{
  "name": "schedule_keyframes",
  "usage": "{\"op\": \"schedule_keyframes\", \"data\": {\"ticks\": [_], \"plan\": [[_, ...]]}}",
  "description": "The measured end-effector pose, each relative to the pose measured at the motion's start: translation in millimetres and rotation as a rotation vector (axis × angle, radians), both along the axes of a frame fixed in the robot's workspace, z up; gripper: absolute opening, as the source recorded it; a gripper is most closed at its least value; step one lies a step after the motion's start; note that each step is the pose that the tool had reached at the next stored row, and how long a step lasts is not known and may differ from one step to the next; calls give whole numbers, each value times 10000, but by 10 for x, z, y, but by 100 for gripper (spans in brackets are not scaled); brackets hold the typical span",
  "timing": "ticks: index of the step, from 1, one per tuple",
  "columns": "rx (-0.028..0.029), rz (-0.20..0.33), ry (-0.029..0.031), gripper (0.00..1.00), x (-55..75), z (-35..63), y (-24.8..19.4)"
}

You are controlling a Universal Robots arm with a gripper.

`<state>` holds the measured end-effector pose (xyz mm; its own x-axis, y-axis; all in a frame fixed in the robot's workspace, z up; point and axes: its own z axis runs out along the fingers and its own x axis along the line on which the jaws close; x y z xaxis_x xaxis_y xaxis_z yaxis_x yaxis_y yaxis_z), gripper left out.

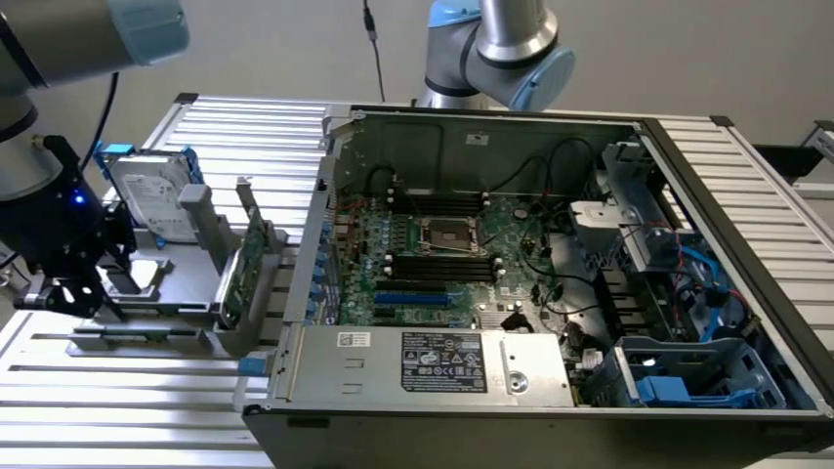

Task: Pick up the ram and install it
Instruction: 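Pick up the ram and move it above insertion slot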

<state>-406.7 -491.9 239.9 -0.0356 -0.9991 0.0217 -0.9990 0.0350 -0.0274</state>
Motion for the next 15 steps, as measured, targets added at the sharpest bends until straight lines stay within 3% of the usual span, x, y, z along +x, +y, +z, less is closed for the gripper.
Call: {"op": "schedule_keyframes", "data": {"ticks": [15], "plan": [[-65, 193, -1, 42, 0, -268, -73]]}}
